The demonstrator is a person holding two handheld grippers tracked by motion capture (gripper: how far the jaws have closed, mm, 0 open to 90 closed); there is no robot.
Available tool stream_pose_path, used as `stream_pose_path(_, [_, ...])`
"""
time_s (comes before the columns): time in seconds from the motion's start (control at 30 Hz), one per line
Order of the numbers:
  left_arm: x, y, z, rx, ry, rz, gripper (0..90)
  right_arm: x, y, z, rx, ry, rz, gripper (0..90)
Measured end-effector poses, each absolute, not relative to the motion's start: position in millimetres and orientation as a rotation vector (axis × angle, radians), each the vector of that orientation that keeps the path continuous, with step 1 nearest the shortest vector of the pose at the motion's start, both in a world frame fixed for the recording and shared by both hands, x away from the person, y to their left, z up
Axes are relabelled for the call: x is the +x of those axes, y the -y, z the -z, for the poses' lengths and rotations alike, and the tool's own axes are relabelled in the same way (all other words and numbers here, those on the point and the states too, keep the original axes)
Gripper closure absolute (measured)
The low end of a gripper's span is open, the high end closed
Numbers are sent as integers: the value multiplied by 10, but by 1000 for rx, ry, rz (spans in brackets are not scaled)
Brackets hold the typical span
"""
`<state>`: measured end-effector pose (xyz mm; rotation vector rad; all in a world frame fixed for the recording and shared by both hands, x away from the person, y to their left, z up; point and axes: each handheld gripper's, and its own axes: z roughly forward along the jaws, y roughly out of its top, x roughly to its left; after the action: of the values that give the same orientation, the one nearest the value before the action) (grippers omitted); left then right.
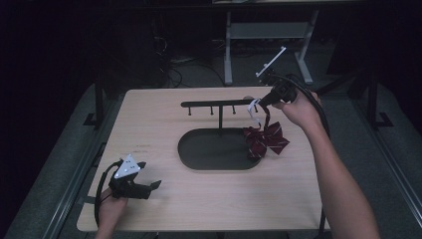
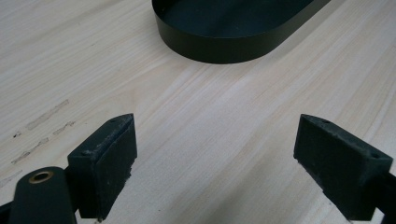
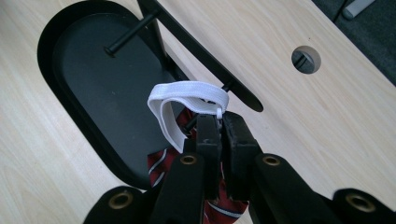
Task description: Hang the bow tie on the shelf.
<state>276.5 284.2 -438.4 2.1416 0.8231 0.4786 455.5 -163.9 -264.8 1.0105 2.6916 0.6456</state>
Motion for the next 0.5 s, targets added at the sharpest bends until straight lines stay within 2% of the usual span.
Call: stream_pose_path(0.5, [2762,-2841,4383,2144,-825,-479,132,4581,1724,2770,1050,-2691,-663,841])
